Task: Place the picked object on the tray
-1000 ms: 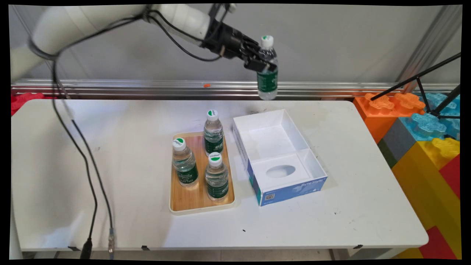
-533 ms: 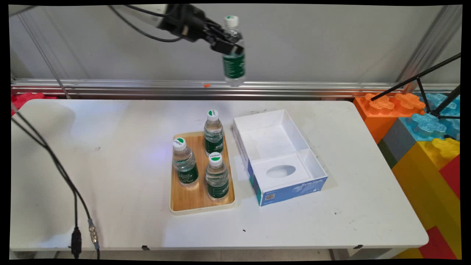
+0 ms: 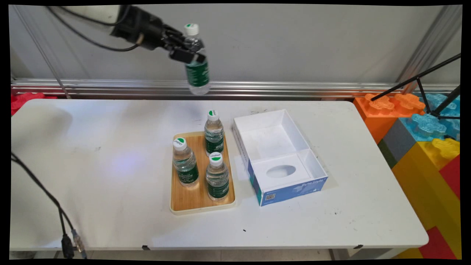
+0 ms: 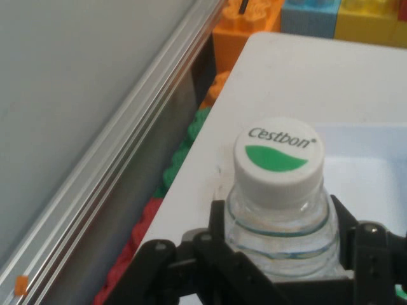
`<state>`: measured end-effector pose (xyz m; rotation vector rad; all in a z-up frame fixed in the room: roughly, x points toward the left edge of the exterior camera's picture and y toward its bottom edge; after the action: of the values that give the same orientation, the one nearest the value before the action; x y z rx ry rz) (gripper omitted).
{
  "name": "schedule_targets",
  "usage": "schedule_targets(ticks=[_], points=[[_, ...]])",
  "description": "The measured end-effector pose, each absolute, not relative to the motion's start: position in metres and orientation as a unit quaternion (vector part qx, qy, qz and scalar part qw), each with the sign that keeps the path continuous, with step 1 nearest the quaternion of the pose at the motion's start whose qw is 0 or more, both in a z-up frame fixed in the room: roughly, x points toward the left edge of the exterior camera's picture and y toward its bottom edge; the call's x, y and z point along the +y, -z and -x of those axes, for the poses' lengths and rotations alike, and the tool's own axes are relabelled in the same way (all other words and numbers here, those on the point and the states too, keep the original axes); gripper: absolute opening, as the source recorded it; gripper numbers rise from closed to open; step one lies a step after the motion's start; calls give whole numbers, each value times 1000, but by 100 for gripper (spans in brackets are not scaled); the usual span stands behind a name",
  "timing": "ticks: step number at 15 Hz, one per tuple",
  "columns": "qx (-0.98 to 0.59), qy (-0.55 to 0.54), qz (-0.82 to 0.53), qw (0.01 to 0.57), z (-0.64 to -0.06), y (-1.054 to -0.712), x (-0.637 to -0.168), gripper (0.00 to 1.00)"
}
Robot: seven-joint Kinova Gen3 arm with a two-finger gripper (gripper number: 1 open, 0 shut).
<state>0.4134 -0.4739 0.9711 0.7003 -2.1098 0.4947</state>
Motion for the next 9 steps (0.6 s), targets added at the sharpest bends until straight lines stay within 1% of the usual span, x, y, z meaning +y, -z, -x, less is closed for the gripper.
schedule_targets(ticks=[4, 9], points=[[-850, -194, -266, 412, -438, -954, -458, 0], [-865, -180, -238, 404, -459, -914, -444, 0]])
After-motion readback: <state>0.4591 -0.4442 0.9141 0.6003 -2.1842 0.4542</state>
